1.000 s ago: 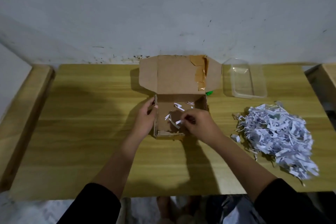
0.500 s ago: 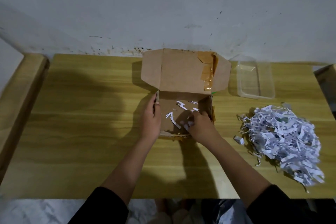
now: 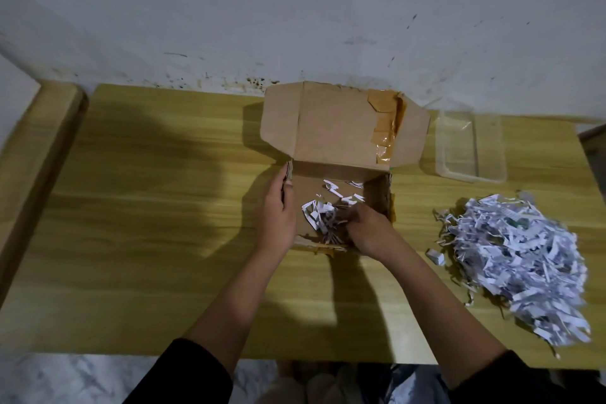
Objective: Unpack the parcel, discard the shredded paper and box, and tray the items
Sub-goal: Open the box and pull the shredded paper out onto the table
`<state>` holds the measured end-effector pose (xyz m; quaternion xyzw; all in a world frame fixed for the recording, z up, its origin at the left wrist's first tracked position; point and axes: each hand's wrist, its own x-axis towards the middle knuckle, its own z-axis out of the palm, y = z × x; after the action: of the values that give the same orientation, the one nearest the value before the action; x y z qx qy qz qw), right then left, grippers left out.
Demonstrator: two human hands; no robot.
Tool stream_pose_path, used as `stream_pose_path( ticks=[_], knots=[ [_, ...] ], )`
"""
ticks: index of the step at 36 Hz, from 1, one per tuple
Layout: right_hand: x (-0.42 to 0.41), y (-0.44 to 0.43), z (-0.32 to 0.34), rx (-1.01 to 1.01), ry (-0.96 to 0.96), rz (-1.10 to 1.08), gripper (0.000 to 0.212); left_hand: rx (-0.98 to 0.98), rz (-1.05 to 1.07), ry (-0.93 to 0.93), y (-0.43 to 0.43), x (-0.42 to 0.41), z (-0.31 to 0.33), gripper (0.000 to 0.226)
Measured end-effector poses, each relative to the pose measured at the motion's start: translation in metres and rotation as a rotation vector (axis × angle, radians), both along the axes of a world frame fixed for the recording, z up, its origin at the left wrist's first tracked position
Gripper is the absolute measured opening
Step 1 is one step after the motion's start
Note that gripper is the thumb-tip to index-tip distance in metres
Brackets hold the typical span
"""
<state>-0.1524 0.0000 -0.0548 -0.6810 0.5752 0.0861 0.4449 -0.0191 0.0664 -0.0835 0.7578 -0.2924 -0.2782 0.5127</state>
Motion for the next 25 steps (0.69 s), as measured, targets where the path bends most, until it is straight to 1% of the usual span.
stream_pose_path(
  ticks=[2, 6, 9, 11, 13, 15, 17, 19, 23, 25],
  knots=[
    [0.003, -0.003, 0.001, 0.092, 0.025, 0.054, 0.033, -0.009, 0.006, -0.016, 0.0, -0.001, 0.0, 0.04],
    [0.007, -0.006, -0.001, 0.231, -0.054, 0.038, 0.031, -0.001, 0.014, -0.045, 0.002, 0.0, -0.003, 0.04],
    [0.013, -0.005, -0.004, 0.331, -0.172, -0.022, 0.03, -0.001, -0.006, -0.026, 0.001, 0.001, -0.003, 0.038],
    [0.02, -0.002, -0.006, 0.463, -0.276, -0.094, 0.025, 0.003, -0.006, 0.0, 0.0, 0.002, -0.002, 0.037],
    [0.028, 0.001, -0.005, 0.567, -0.348, -0.108, 0.022, 0.0, -0.005, 0.031, -0.001, 0.002, 0.0, 0.036],
    [0.034, 0.004, -0.006, 0.6, -0.425, -0.168, 0.021, -0.006, -0.017, 0.085, -0.001, 0.002, 0.002, 0.036],
    [0.036, 0.004, -0.004, 0.585, -0.514, -0.302, 0.023, -0.02, -0.024, 0.124, 0.0, 0.002, 0.003, 0.037],
    [0.035, 0.003, -0.003, 0.476, -0.578, -0.431, 0.029, -0.027, -0.009, 0.117, -0.001, 0.001, 0.002, 0.036],
    [0.017, 0.002, -0.001, 0.193, -0.615, -0.539, 0.032, -0.043, 0.038, 0.092, -0.002, -0.002, 0.003, 0.036],
    [0.007, 0.002, -0.003, 0.059, -0.569, -0.55, 0.039, -0.044, 0.056, 0.071, -0.003, -0.004, 0.001, 0.036]
  ],
)
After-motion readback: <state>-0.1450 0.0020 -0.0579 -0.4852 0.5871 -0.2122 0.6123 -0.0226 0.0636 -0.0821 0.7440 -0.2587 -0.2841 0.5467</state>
